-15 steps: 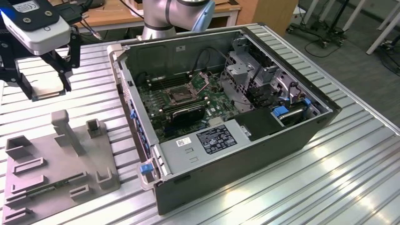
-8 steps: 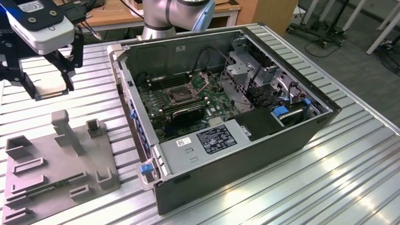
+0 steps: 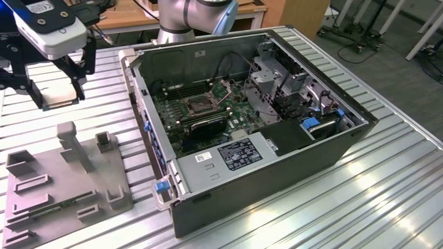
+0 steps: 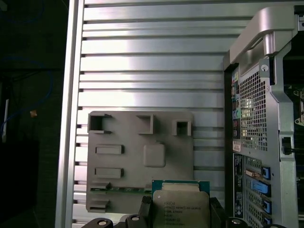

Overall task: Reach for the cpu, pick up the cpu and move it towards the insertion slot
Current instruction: 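Pick up the cpu and move it towards the insertion slot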

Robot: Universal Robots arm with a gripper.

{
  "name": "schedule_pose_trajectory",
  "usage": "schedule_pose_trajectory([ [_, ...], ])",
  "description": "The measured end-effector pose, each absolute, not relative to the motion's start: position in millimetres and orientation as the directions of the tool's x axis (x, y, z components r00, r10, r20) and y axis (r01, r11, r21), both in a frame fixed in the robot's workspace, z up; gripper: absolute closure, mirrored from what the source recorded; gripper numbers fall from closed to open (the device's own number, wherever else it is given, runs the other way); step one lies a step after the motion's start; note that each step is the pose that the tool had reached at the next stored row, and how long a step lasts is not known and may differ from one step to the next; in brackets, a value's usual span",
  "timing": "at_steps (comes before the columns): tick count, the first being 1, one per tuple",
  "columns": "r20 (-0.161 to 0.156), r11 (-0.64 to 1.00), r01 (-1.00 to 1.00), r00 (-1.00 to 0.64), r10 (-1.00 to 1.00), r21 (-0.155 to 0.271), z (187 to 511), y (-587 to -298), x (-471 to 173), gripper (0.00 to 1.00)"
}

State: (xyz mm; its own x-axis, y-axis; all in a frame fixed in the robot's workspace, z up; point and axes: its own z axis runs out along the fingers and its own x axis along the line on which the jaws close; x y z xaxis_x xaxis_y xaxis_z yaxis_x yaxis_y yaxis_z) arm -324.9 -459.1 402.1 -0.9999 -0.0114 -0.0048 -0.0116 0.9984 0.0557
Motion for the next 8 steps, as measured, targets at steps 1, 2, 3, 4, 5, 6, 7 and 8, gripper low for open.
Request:
schedule_pose_trajectory([
  [1, -0.005, 0.998, -0.012, -1.000, -0.011, 0.056, 402.0, -459.1, -324.3, 0.45],
  [2, -0.005, 0.998, -0.012, -1.000, -0.011, 0.056, 402.0, -459.1, -323.7, 0.45],
  [3, -0.005, 0.998, -0.012, -1.000, -0.011, 0.056, 402.0, -459.1, -323.1, 0.45],
  [4, -0.005, 0.998, -0.012, -1.000, -0.011, 0.056, 402.0, -459.1, -322.6, 0.45],
  [5, -0.005, 0.998, -0.012, -1.000, -0.011, 0.056, 402.0, -459.1, -322.0, 0.45],
  [6, -0.005, 0.998, -0.012, -1.000, -0.011, 0.056, 402.0, -459.1, -321.4, 0.45],
  [7, -0.005, 0.998, -0.012, -1.000, -0.011, 0.056, 402.0, -459.1, -320.8, 0.45],
  [8, -0.005, 0.998, -0.012, -1.000, -0.011, 0.056, 401.9, -459.1, -320.2, 0.45],
])
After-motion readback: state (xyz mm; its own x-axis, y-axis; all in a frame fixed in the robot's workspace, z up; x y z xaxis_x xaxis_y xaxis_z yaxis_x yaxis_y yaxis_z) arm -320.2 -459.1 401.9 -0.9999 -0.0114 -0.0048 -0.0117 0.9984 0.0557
